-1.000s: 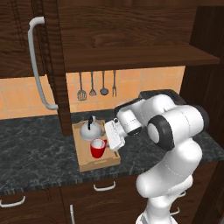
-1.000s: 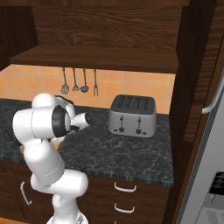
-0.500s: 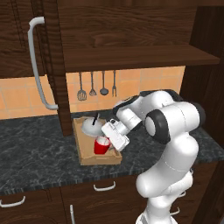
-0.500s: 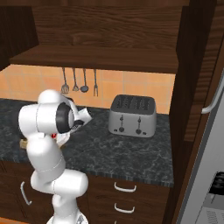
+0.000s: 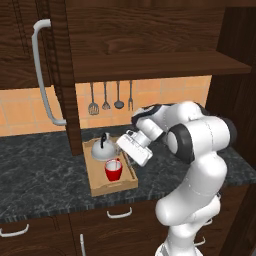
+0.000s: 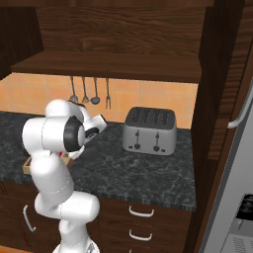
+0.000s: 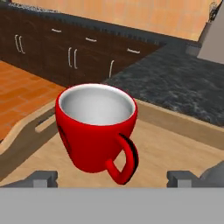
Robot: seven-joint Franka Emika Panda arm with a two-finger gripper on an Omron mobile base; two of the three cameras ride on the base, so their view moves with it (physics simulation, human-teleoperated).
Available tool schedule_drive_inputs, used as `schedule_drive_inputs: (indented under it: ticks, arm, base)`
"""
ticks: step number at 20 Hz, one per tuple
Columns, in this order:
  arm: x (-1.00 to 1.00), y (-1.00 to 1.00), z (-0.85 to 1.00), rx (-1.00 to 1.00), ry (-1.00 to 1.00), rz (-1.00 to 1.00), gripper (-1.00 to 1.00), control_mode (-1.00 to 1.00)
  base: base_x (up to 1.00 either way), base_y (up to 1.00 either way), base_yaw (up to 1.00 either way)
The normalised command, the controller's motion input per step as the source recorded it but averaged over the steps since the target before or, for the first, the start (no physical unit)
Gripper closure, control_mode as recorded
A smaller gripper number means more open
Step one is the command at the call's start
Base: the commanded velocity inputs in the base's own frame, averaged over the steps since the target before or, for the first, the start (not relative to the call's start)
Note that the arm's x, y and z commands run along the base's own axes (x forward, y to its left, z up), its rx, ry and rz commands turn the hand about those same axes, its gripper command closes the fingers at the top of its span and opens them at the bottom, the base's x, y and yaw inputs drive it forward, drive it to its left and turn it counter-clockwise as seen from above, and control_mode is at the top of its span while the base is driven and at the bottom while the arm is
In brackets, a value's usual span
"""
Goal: Pick the kettle from the counter and place it on the tray. Then pick the mug from the cabinet and place it on the tray. Then close the cabinet doors.
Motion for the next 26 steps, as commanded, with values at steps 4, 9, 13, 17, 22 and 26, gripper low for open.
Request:
schedule_drive_inputs:
  ticks: [4,9,13,17,22,26]
  arm:
    - [-0.51,-0.26,0.5,0.0,-0.07,-0.02,-1.0,-1.0]
    - [-0.68,-0.15,0.83,0.0,-0.11,-0.12,-1.0,-1.0]
    - [-0.69,-0.2,0.74,0.0,-0.09,-0.21,-1.0,-1.0]
    - [-0.84,-0.26,0.56,0.0,-0.08,-0.3,-1.0,-1.0]
    - [-0.84,-0.29,0.59,0.0,-0.05,-0.32,-1.0,-1.0]
    - [-0.61,-0.25,0.49,0.0,-0.02,-0.28,-1.0,-1.0]
  base:
    - [0.0,0.0,0.0]
    - [0.0,0.0,0.0]
    - [0.0,0.0,0.0]
    - [0.0,0.0,0.0]
    - [0.0,0.0,0.0]
    - [0.0,0.0,0.0]
